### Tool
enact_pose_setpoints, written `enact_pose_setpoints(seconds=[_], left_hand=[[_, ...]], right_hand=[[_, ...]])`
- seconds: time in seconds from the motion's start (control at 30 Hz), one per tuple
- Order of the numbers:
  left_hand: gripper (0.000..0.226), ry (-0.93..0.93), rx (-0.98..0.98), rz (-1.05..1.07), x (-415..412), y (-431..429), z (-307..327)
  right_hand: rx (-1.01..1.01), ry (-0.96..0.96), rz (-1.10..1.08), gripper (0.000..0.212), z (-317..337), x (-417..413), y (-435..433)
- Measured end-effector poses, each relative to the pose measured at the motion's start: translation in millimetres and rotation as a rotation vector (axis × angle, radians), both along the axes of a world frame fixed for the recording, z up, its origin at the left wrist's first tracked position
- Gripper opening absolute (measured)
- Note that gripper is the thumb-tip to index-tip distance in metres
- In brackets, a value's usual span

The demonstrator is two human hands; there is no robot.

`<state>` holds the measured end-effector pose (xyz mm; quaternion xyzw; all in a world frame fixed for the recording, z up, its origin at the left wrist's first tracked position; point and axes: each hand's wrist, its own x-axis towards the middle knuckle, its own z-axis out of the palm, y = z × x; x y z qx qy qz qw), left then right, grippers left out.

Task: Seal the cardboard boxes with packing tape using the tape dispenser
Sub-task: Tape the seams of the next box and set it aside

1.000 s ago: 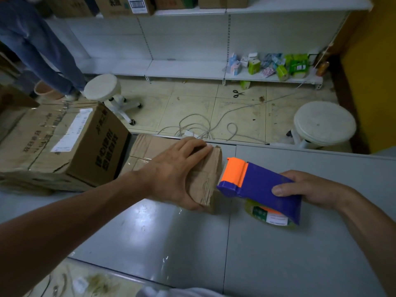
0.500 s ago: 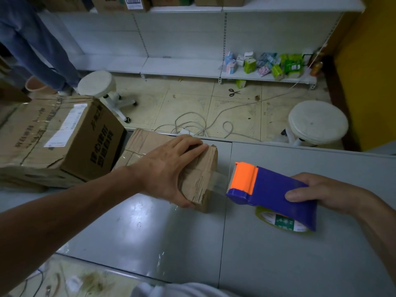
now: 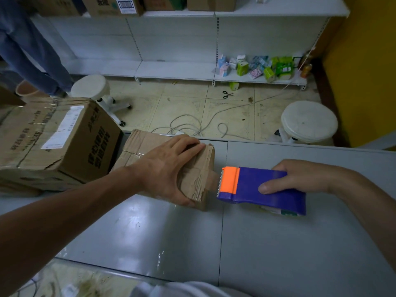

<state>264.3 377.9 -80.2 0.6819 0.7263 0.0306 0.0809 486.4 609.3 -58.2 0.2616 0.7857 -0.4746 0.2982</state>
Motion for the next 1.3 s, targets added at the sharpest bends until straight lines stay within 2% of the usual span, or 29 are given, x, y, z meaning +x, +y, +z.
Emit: enact_pose_setpoints(seconds=[0.17,0.27,0.3,0.37,0.43,0.53,0.6,0.73,0.8,0.93,1.1,1.13,1.2,1.23,1.3], left_hand=[[0.126,0.019,-0.031,0.003,1.7,0.1,2.3],[0.128,0.046,-0.035,-0.023,1.7,0.7,4.7],[0.129,0.055,-0.049,-0.028,3.1,-0.8,4.2],[0.130,0.064,-0.041,0.003,2.8,-4.2,8.0],[0.130,0.047,-0.090,0.009,6.8,-4.7,11.3],[0.131,0.007,-0.071,0.076,20.0,-6.5,14.4],[0.132,0.010,-0.022,0.103,31.3,-11.0,12.2],[0.132,0.001,0.002,0.140,39.2,-15.0,9.8],[0.132,0.009,0.014,0.145,37.7,-15.1,9.4],[0.131,-0.018,0.015,0.154,39.2,-19.6,6.9],[0.132,-0.016,0.014,0.155,37.4,-20.1,5.4],[0.132,-0.016,0.016,0.153,36.7,-19.2,5.0],[0.131,-0.016,0.021,0.155,35.6,-17.7,4.1],[0.130,-0.020,0.034,0.158,35.2,-17.3,3.1],[0.126,-0.038,0.080,0.156,35.0,-17.9,0.1]], right_hand=[[0.248,-0.001,0.123,0.041,26.0,-31.0,-16.0],[0.726,-0.091,0.368,0.034,26.8,-31.0,-19.9],[0.845,-0.127,0.378,0.034,24.3,-20.8,-12.4],[0.871,-0.122,0.236,0.046,26.0,-5.7,12.3],[0.840,0.044,0.028,0.053,20.8,13.1,14.1],[1.000,0.204,-0.150,0.048,-18.2,32.5,-19.3],[1.091,0.263,-0.198,0.044,-52.9,41.2,-46.5],[1.223,0.423,-0.108,0.045,-96.1,51.8,-70.2],[1.244,0.459,-0.096,0.045,-100.4,49.9,-72.1],[1.239,0.395,-0.055,0.043,-100.3,53.0,-73.3],[1.122,0.171,-0.151,0.046,-66.7,46.6,-84.2],[1.134,0.232,-0.250,0.043,-54.8,43.4,-90.9],[1.043,0.523,-0.572,0.039,-26.9,25.5,-116.0],[0.891,0.658,-0.704,0.040,-14.9,10.7,-131.4],[0.547,0.787,-0.757,0.049,0.5,-28.2,-158.0]])
